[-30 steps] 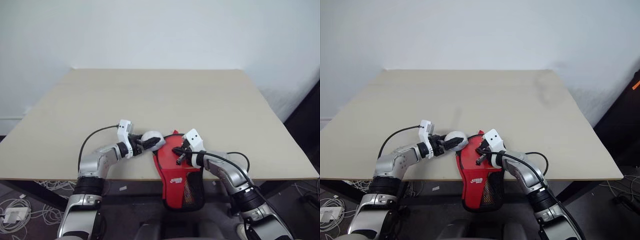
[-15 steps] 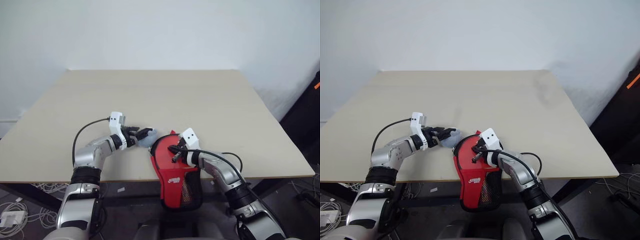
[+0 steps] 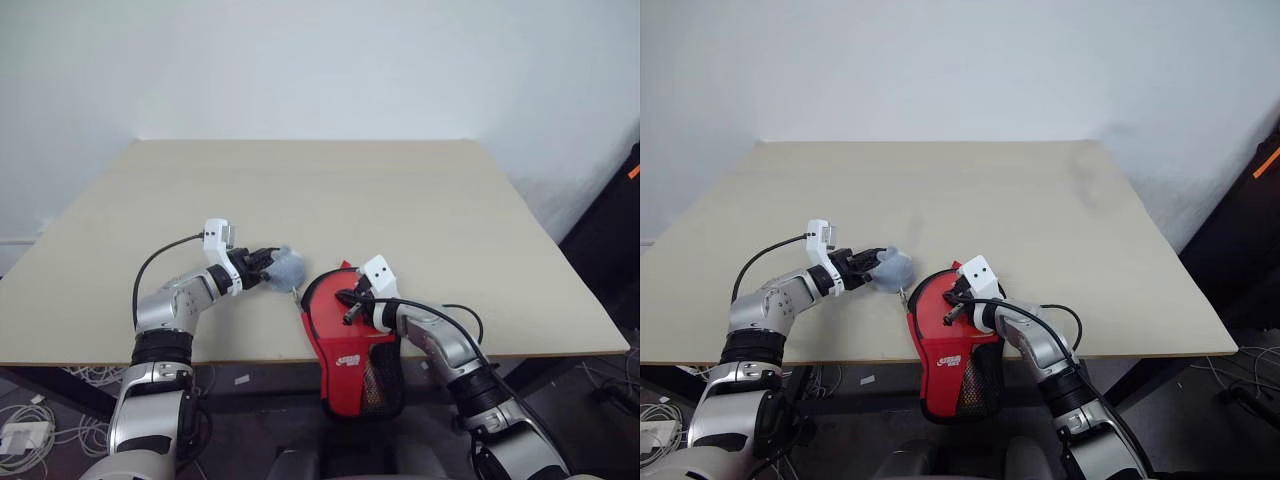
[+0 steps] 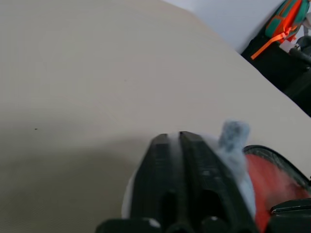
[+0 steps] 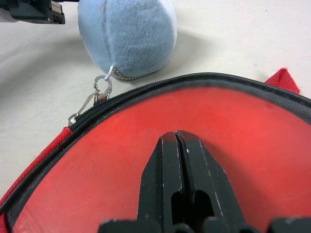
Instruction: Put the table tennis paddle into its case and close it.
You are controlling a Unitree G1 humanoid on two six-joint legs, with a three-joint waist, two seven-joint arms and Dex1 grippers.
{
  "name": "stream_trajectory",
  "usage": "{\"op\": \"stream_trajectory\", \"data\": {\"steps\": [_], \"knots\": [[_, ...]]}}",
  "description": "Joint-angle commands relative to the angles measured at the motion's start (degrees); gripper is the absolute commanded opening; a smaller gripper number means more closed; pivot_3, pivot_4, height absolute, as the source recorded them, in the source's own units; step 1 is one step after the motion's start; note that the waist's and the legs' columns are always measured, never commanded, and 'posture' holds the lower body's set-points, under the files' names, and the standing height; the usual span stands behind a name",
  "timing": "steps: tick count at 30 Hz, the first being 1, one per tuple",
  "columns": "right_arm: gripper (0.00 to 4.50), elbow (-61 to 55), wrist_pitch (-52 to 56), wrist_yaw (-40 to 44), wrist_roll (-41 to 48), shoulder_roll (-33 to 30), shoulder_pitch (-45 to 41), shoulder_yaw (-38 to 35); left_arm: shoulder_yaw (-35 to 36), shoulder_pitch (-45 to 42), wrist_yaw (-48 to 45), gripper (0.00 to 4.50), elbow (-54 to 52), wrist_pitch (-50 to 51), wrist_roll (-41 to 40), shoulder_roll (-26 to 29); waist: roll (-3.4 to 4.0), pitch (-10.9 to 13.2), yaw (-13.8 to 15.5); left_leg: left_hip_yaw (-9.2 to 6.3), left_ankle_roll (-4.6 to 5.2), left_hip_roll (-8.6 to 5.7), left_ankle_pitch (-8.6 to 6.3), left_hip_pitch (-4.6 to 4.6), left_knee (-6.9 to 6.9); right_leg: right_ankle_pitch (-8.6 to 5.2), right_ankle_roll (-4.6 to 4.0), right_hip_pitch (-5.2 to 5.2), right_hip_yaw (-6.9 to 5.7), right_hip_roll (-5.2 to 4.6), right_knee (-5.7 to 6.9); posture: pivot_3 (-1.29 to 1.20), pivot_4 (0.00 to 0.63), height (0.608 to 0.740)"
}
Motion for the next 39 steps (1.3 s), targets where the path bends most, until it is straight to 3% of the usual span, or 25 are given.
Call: {"op": "stream_trajectory", "data": {"steps": [1,9,12,23,24,39], "knots": [[0.00,1.8,0.4,-0.1,-1.0,0.0,-0.1,-0.3,0.2,-0.7,0.4,0.03,-2.7,0.5,-0.6,-0.7,0.00,0.0,0.0,0.00,0.00,0.00,0.00,0.00,0.00,0.00,0.00,0.00,0.00,0.00,0.00,0.00,0.000,0.739],[0.00,1.4,0.9,-0.2,-1.2,0.2,0.2,-0.5,-0.7,0.0,2.3,0.03,-4.0,0.4,0.9,-1.8,0.00,0.0,0.0,0.00,-0.01,0.00,0.00,0.00,0.00,0.02,-0.03,0.00,0.00,0.00,0.00,0.00,0.000,0.739],[0.00,1.3,1.0,-0.3,-1.3,0.2,0.3,-0.5,0.3,-0.3,2.0,0.58,-4.1,3.3,-0.7,-2.1,0.00,0.0,0.0,0.00,-0.01,0.00,0.00,0.00,0.00,0.02,-0.03,0.00,0.00,0.00,0.00,0.00,0.000,0.739],[0.00,1.6,1.0,-0.3,-1.6,0.1,0.3,-0.6,0.9,-1.4,6.0,4.33,-1.3,1.3,0.4,-3.8,0.00,0.0,0.1,-0.01,-0.01,0.00,-0.01,0.00,0.00,-0.02,0.03,0.00,0.00,0.00,-0.01,0.00,0.000,0.739],[0.00,1.6,1.0,-0.3,-1.6,0.1,0.2,-0.7,0.9,-1.3,6.0,4.46,-1.2,1.4,0.4,-4.0,-0.01,0.0,0.1,-0.01,-0.01,-0.01,-0.01,0.00,0.00,-0.01,0.03,0.00,0.00,-0.01,-0.01,0.00,0.000,0.739],[0.00,1.3,1.5,-1.1,-1.4,0.2,0.4,-1.3,-3.6,4.2,3.3,4.46,-7.5,8.8,-0.6,-6.6,0.01,0.0,0.1,0.00,-0.01,-0.01,-0.01,0.00,0.00,-0.02,0.02,0.01,0.01,-0.01,-0.01,0.00,0.000,0.739]]}}
